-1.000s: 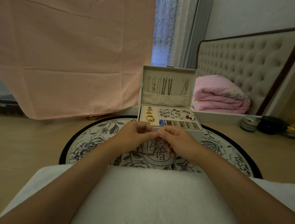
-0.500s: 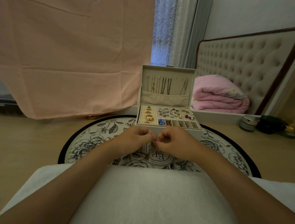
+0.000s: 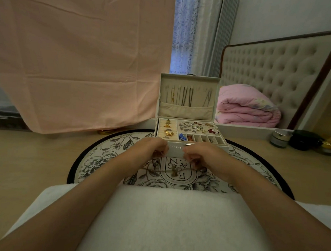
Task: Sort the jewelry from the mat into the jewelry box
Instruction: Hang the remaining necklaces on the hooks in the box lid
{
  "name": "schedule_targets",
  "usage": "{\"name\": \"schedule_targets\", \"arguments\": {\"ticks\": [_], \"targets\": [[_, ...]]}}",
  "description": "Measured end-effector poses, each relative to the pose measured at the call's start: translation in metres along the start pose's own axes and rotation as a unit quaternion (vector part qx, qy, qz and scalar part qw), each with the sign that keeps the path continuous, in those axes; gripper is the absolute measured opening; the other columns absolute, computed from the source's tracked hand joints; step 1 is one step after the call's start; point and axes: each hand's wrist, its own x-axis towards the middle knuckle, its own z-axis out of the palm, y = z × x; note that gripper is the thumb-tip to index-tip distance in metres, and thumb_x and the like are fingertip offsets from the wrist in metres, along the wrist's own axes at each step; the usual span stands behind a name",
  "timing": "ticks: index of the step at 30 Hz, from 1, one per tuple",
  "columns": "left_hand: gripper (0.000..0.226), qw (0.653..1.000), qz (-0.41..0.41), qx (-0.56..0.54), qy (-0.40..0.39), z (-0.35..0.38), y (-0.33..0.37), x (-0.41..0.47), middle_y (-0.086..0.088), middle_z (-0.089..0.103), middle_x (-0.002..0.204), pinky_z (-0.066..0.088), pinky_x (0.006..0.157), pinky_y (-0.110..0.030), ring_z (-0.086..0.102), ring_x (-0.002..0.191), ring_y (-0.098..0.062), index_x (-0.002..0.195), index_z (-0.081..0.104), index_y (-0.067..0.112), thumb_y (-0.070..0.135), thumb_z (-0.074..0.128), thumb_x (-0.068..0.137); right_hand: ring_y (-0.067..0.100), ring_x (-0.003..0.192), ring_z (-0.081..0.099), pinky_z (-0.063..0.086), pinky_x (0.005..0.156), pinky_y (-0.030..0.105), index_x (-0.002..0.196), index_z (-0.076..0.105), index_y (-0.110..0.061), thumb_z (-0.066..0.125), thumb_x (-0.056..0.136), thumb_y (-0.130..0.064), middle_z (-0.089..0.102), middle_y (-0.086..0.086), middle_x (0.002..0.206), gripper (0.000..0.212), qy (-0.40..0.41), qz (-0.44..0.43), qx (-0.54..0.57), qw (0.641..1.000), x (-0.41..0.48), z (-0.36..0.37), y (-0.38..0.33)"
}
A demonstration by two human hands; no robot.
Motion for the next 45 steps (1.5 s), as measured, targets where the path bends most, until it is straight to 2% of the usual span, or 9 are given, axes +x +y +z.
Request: {"name": "schedule_targets", "arguments": {"ticks": [4,10,16,20,23,28,31,38,45], "targets": [[0.023,0.978,0.031,-0.206,-0.021,-0.001,-0.002,0.001,-0.007,0.052,0.067,0.050,0.098,-0.040,0.057,0.081,-0.026,0.087,0.062,0.002,0.021,0.053,0.094,0.029,0.084,0.064,0.050,0.094,0.044,0.078,0.061,0.002,0.053,0.095,-0.020,0.061,0.012,0.071,0.029,0.003,-0.041,0.189,0.981,-0.001,-0.003,0.000],[0.025,0.994,0.061,-0.089,0.026,-0.010,0.010,-0.001,0.002,0.036,0.061,0.032,0.047,-0.023,0.031,0.052,-0.013,0.074,0.047,0.015,0.016,0.055,0.098,0.013,0.042,0.031,0.041,0.053,0.033,0.064,0.055,-0.016,0.053,0.099,-0.017,0.031,0.000,0.053,0.035,0.048,-0.088,0.174,0.980,0.000,-0.011,-0.001],[0.026,0.981,0.106,0.113,0.113,-0.014,0.021,-0.004,0.002,0.044,0.059,0.034,0.046,-0.012,0.036,0.045,-0.003,0.072,0.052,0.013,0.021,0.064,0.093,0.004,0.050,0.044,0.043,0.054,0.021,0.074,0.066,-0.013,0.070,0.091,-0.012,0.052,-0.005,0.061,0.018,0.184,-0.158,-0.020,0.970,-0.001,-0.008,-0.010],[0.049,0.981,0.106,0.117,0.115,-0.012,0.028,-0.005,0.002,0.045,0.053,0.031,0.043,-0.012,0.034,0.040,-0.003,0.076,0.057,-0.009,0.034,0.056,0.098,0.004,0.055,0.039,0.040,0.055,0.017,0.069,0.048,-0.020,0.066,0.086,0.004,0.043,-0.007,0.065,0.035,0.193,-0.149,-0.106,0.964,0.002,-0.002,-0.011],[0.052,0.983,0.113,0.116,0.092,-0.006,0.033,-0.010,-0.002,0.049,0.052,0.031,0.042,-0.013,0.035,0.039,-0.005,0.065,0.054,0.002,0.036,0.045,0.103,0.009,0.062,0.040,0.040,0.058,0.021,0.069,0.042,-0.021,0.057,0.089,0.007,0.044,-0.006,0.069,0.037,0.220,-0.142,-0.141,0.955,0.003,0.000,-0.010],[0.038,0.992,0.078,-0.094,0.037,-0.003,0.039,-0.011,-0.007,0.049,0.057,0.016,0.039,-0.016,0.024,0.036,-0.010,0.092,0.060,0.008,0.022,0.028,0.107,0.012,0.068,0.052,0.056,0.071,0.042,0.102,0.069,-0.028,0.064,0.092,-0.003,0.051,-0.008,0.072,0.027,0.226,-0.112,-0.090,0.964,0.011,0.007,-0.002],[0.039,0.984,0.058,-0.165,0.037,-0.012,0.033,-0.012,-0.003,0.049,0.059,0.016,0.043,-0.022,0.027,0.041,-0.011,0.107,0.065,0.011,0.026,0.028,0.107,0.010,0.087,0.060,0.050,0.082,0.032,0.111,0.075,-0.024,0.061,0.098,-0.021,0.066,-0.014,0.093,0.020,0.208,-0.088,-0.132,0.965,0.010,0.012,-0.004],[0.033,0.974,-0.029,-0.157,0.159,-0.053,0.007,-0.028,0.000,0.055,0.066,0.027,0.039,-0.020,0.040,0.050,-0.011,0.121,0.065,0.027,0.033,0.037,0.104,0.020,0.052,0.065,0.046,0.039,0.025,0.093,0.066,-0.011,0.046,0.106,-0.025,0.071,0.009,0.087,0.028,0.121,-0.023,-0.091,0.988,0.022,0.047,-0.033],[0.028,0.932,-0.114,-0.006,0.344,-0.091,-0.025,-0.047,-0.010,0.061,0.081,0.056,0.055,-0.034,0.058,0.059,-0.024,0.100,0.067,0.013,0.019,0.039,0.101,0.021,0.085,0.071,0.063,0.077,0.038,0.120,0.065,-0.004,0.060,0.099,-0.014,0.070,0.012,0.102,0.023,0.058,0.001,-0.055,0.997,0.060,0.097,-0.056]]}}
